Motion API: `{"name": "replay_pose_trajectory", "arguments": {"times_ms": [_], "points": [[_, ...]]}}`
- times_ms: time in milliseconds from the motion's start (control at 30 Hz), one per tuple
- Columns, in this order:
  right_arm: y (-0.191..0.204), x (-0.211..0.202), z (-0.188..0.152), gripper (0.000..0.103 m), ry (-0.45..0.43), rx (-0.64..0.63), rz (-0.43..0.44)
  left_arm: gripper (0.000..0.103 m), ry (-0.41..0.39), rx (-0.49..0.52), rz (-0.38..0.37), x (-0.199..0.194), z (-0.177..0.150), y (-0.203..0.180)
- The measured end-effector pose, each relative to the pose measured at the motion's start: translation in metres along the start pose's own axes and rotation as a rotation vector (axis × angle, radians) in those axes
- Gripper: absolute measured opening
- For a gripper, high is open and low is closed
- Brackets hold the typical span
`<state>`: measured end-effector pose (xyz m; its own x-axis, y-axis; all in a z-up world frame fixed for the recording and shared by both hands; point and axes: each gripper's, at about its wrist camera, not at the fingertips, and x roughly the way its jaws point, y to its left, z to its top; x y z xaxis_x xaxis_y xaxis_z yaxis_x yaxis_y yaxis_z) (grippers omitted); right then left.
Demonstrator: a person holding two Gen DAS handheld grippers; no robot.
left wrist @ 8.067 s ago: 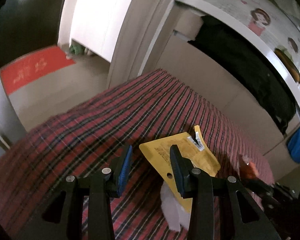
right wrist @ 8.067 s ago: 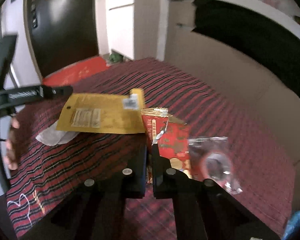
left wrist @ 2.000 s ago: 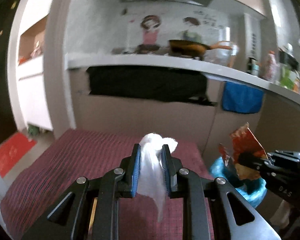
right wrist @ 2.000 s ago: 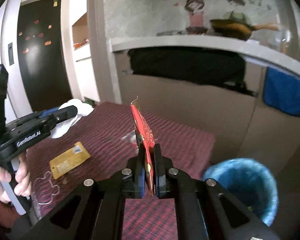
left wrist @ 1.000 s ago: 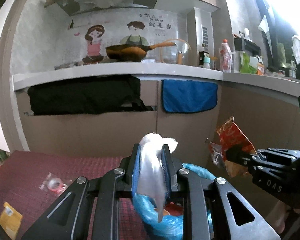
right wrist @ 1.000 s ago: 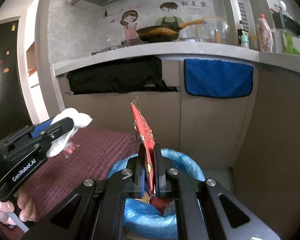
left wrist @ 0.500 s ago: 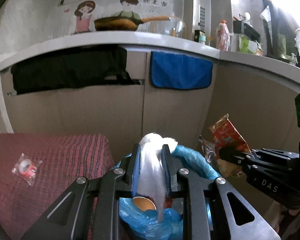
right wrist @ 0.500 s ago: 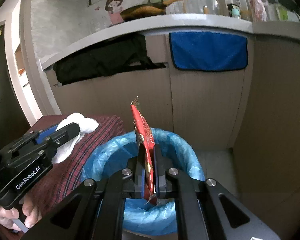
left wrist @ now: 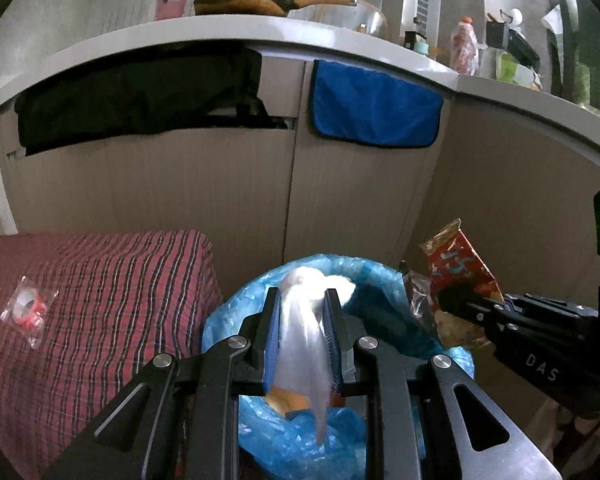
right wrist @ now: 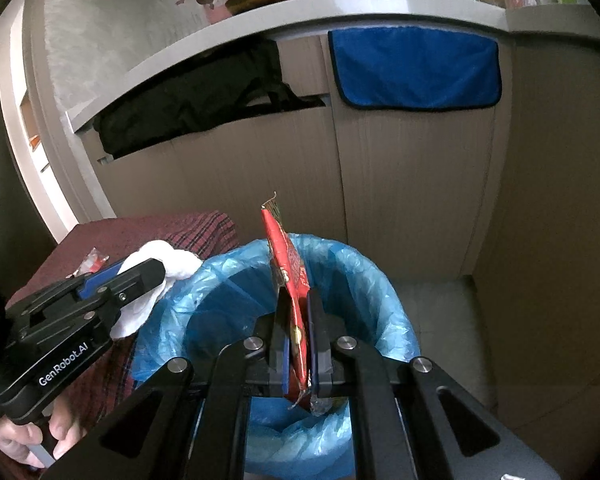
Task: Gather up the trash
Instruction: 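Carry the white tissue and red packet over the blue bin with both tools, then open both tools to drop the tissue and red packet into the bin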
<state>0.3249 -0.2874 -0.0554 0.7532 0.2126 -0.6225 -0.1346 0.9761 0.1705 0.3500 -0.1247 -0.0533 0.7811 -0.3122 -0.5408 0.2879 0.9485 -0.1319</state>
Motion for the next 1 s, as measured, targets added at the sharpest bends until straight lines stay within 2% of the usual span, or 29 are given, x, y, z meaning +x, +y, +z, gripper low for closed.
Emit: {"name": "replay_pose_trajectory", "arguments": {"times_ms": [167,333,467,600,833,1000], "points": [[-0.003,0.009,-0.002,0.007,0.008,0.007,0.002,0.025,0.032,-0.015,0.011,0.011,-0.002,0.004],[-0.006,0.014,-0.004,0.01,0.017,0.017,0.013,0.041,0.093,-0.069,-0.044,0.018,-0.002,0.009],[-0.001,0.01,-0.003,0.015,0.007,-0.007,-0.013,0.042,0.099,-0.113,-0.054,0.012,0.003,0.014],[0.003,0.0,-0.001,0.023,-0.013,-0.014,-0.018,0.042,0.077,-0.105,-0.037,-0.008,0.012,0.019],[0.026,-0.021,0.006,0.023,-0.042,-0.04,0.006,0.042,0.031,-0.08,0.0,-0.06,0.014,0.036],[0.064,-0.036,0.01,0.023,-0.065,-0.119,0.021,0.042,-0.029,-0.076,0.088,-0.103,0.01,0.066]]}}
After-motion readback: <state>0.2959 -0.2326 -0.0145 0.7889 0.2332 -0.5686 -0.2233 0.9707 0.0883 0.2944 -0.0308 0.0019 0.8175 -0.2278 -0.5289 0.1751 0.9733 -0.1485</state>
